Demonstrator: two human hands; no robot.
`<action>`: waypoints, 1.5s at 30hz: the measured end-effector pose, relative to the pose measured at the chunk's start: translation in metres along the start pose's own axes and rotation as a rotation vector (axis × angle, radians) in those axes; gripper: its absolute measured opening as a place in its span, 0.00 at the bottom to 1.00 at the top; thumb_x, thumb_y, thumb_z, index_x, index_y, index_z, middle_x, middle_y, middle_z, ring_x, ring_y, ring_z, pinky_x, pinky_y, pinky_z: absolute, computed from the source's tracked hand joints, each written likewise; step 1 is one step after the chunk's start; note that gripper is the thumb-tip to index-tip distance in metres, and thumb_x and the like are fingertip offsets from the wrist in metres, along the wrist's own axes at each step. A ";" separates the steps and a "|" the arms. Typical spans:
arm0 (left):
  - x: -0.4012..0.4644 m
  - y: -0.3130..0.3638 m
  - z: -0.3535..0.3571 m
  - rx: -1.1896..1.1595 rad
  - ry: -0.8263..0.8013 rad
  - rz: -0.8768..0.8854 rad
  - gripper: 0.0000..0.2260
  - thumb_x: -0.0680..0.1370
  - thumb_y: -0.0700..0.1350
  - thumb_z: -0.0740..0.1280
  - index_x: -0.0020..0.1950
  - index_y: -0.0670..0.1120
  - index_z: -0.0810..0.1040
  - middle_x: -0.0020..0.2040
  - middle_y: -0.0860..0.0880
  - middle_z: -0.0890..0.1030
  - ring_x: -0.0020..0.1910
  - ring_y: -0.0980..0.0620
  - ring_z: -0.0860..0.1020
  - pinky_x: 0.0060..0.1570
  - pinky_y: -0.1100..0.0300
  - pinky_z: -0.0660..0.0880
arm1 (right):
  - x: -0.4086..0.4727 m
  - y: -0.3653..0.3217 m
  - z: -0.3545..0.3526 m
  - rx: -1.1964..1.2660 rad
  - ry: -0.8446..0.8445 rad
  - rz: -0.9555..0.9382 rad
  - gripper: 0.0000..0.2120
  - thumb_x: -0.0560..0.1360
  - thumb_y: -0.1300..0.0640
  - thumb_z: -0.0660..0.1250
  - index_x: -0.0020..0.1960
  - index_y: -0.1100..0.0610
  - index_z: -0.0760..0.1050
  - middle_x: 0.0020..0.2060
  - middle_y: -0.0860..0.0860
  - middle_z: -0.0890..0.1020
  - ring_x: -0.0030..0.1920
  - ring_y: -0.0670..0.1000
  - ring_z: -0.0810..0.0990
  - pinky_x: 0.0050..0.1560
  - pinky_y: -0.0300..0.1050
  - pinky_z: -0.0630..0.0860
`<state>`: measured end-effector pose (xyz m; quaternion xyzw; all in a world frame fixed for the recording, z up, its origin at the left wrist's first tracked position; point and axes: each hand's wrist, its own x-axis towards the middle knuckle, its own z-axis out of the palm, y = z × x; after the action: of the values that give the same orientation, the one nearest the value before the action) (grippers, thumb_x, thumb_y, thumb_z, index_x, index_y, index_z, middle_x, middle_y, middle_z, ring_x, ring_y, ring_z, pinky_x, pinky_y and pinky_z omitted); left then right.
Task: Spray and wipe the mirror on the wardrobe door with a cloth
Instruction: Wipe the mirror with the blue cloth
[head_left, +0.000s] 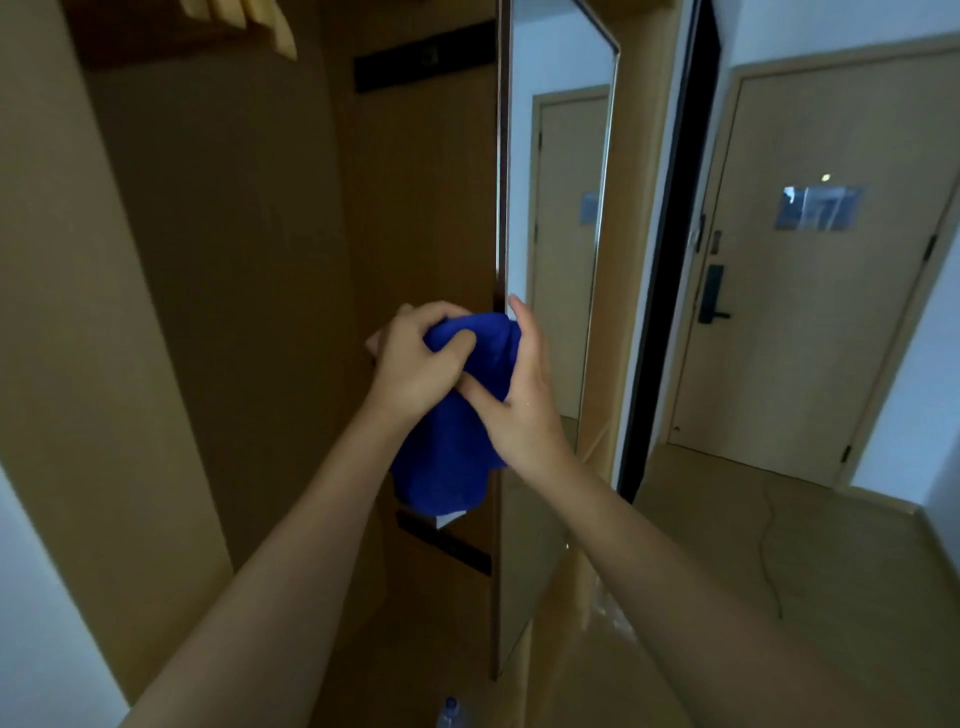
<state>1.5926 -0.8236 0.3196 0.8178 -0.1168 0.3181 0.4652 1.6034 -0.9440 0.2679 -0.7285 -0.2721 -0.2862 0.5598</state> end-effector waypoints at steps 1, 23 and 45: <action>0.008 0.005 -0.002 -0.022 0.012 0.022 0.09 0.67 0.54 0.60 0.43 0.60 0.77 0.43 0.60 0.81 0.53 0.55 0.77 0.65 0.39 0.66 | 0.010 -0.005 -0.003 0.002 0.023 -0.010 0.35 0.77 0.54 0.69 0.77 0.50 0.53 0.72 0.49 0.63 0.69 0.41 0.64 0.67 0.31 0.63; 0.089 0.055 0.054 -0.159 0.353 0.069 0.30 0.78 0.54 0.65 0.76 0.46 0.59 0.72 0.45 0.67 0.71 0.46 0.66 0.69 0.45 0.67 | 0.188 -0.068 -0.049 -0.024 0.225 -0.173 0.07 0.75 0.62 0.69 0.49 0.55 0.71 0.49 0.54 0.77 0.47 0.48 0.77 0.47 0.34 0.73; 0.171 0.099 0.020 0.217 0.485 0.370 0.27 0.83 0.49 0.55 0.80 0.46 0.50 0.79 0.47 0.57 0.76 0.48 0.58 0.73 0.54 0.61 | 0.318 -0.153 -0.101 -0.882 -0.287 -0.595 0.22 0.84 0.48 0.49 0.70 0.57 0.71 0.72 0.52 0.70 0.73 0.51 0.65 0.73 0.45 0.59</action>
<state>1.6838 -0.8760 0.4880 0.7278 -0.1144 0.5936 0.3238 1.7009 -0.9836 0.6193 -0.8173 -0.3944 -0.4166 0.0538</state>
